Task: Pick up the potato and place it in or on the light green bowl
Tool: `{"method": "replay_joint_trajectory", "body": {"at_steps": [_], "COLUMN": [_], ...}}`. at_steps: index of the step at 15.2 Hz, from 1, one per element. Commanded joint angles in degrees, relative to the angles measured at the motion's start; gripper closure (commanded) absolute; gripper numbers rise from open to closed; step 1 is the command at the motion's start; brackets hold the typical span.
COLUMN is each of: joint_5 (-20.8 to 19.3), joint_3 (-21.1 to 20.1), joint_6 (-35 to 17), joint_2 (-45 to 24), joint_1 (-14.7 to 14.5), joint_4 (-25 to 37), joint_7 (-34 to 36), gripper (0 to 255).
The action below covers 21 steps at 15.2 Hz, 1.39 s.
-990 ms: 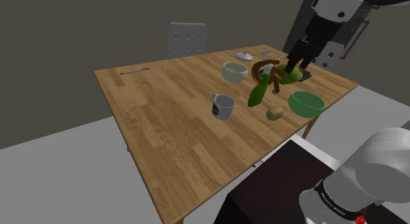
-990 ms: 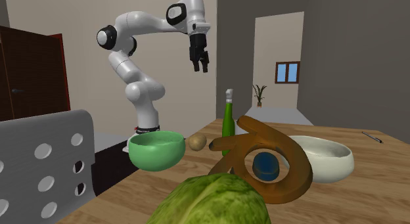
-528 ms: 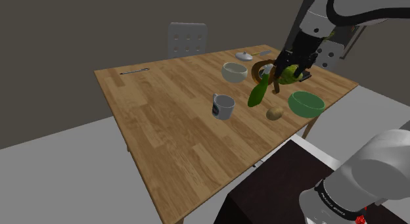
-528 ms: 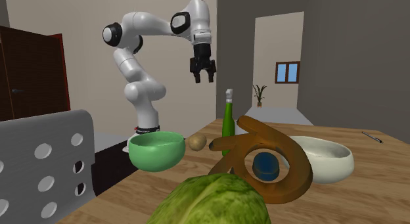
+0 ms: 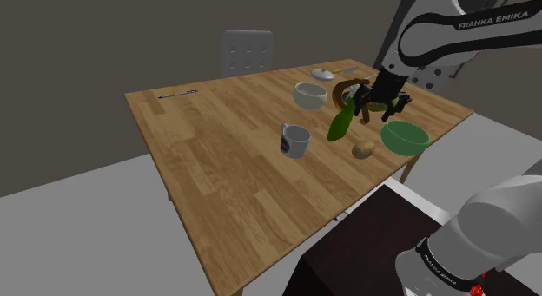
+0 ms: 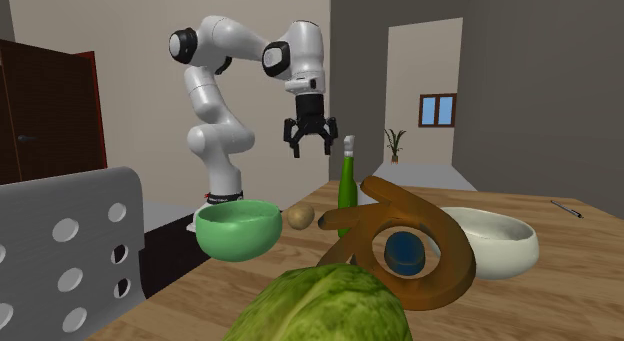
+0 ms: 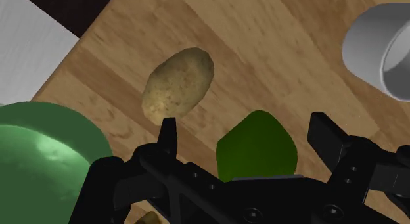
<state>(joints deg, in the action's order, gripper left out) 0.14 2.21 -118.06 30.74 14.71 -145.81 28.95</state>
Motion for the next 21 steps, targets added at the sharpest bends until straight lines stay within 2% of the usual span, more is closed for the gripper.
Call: {"method": "replay_joint_trajectory", "body": {"at_steps": [1, 10, 17, 21], "joint_5": [0.42, 2.15, 2.97, 3.06], "joint_3": [-0.09, 1.76, 1.83, 1.84], "joint_6": [-3.6, -17.37, -24.02, -24.57], "joint_2": [-2.54, -14.28, -19.07, -19.5], "joint_1": [1.77, 9.16, 8.74, 8.7], "joint_4": [-1.55, -5.92, -7.79, -7.92], "joint_7": [4.72, 21.27, 20.71, 20.65], "gripper": [0, 0, 0, 0]}}
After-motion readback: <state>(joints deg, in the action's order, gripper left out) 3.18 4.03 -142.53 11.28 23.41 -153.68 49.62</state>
